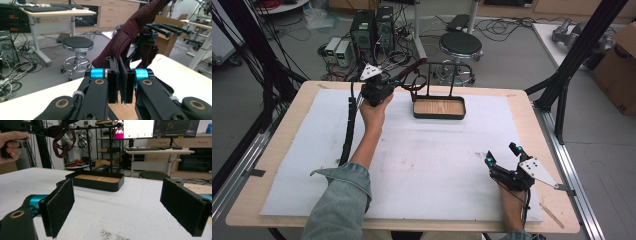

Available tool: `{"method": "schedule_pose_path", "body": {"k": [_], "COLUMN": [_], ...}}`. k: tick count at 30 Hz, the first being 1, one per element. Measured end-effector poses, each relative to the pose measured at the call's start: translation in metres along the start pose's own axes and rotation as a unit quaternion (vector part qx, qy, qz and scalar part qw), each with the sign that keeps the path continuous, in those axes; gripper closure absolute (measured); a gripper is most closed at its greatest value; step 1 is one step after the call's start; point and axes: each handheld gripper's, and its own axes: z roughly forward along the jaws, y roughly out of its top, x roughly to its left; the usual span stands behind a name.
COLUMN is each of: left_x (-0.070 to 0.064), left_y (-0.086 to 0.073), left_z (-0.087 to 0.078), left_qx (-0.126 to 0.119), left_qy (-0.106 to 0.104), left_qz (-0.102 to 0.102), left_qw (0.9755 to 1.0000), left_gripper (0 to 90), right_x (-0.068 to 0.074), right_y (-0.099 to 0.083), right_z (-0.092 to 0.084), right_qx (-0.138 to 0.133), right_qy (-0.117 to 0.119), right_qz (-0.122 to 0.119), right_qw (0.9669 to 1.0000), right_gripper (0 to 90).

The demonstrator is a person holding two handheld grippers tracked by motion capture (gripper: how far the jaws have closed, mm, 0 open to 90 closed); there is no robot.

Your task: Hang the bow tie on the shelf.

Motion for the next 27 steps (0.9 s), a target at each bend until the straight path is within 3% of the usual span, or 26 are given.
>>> {"method": "schedule_pose_path", "body": {"k": [8,14,17,27], "left_x": [0.002,0.005,0.003,-0.001], "left_y": [-0.004,-0.008,-0.009,-0.014], "left_z": [0.012,0.014,0.015,0.017], "left_qx": [0.009,0.016,0.022,0.023], "left_qy": [0.019,0.019,0.027,0.037], "left_qz": [0.000,0.000,0.013,0.021], "left_qw": [0.9998,0.9997,0.9993,0.9989], "left_gripper": [85.6,85.2,84.5,83.1], "right_x": [0.000,0.000,0.000,0.000], "right_y": [0.000,0.000,0.000,0.000], "right_z": [0.000,0.000,0.000,0.001], "right_qx": [0.001,0.000,0.000,0.001], "right_qy": [0.002,0.002,0.002,0.003], "right_qz": [0.001,-0.001,-0.001,-0.003], "right_qw": [1.0000,1.0000,1.0000,1.0000], "right_gripper": [11.4,11.4,11.4,11.4]}}
